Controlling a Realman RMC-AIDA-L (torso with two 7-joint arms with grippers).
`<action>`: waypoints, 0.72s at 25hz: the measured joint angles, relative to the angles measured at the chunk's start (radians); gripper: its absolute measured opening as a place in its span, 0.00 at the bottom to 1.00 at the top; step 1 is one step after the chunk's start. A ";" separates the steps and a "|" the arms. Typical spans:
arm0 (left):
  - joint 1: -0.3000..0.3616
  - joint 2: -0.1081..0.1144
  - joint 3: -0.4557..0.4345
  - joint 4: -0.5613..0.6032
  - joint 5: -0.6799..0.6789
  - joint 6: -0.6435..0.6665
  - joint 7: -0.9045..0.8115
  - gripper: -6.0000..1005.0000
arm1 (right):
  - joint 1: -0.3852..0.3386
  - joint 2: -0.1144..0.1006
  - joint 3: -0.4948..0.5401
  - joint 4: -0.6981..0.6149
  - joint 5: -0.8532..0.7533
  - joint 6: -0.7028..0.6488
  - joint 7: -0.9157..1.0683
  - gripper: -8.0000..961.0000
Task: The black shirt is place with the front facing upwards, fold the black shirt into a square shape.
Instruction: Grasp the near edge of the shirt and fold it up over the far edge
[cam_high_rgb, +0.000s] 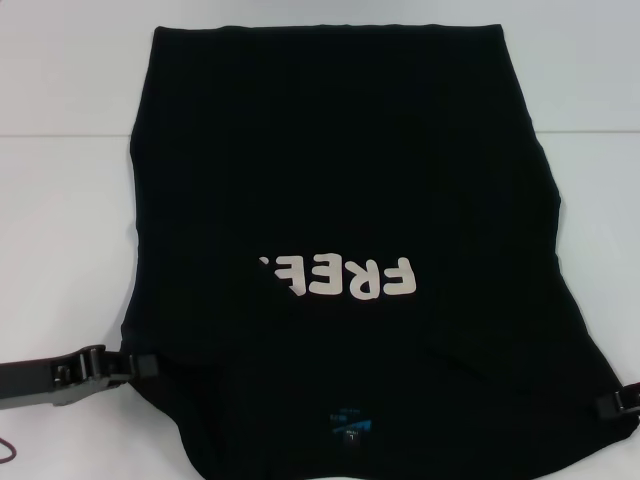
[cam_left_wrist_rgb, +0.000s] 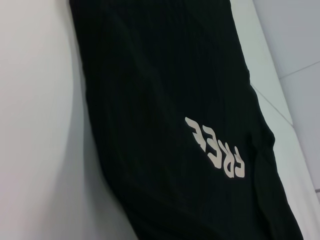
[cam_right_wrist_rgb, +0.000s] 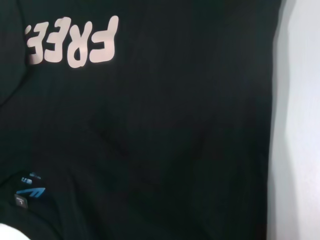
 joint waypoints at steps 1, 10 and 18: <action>0.000 0.000 0.000 0.000 0.000 0.000 0.000 0.03 | 0.002 0.002 0.000 0.000 0.000 0.001 0.000 0.48; -0.003 0.000 0.000 -0.001 -0.003 0.001 0.000 0.03 | 0.017 0.027 -0.012 0.004 0.000 0.004 0.003 0.41; -0.005 0.001 0.000 -0.001 -0.004 0.002 0.000 0.03 | 0.017 0.025 -0.010 0.004 0.000 0.006 -0.001 0.27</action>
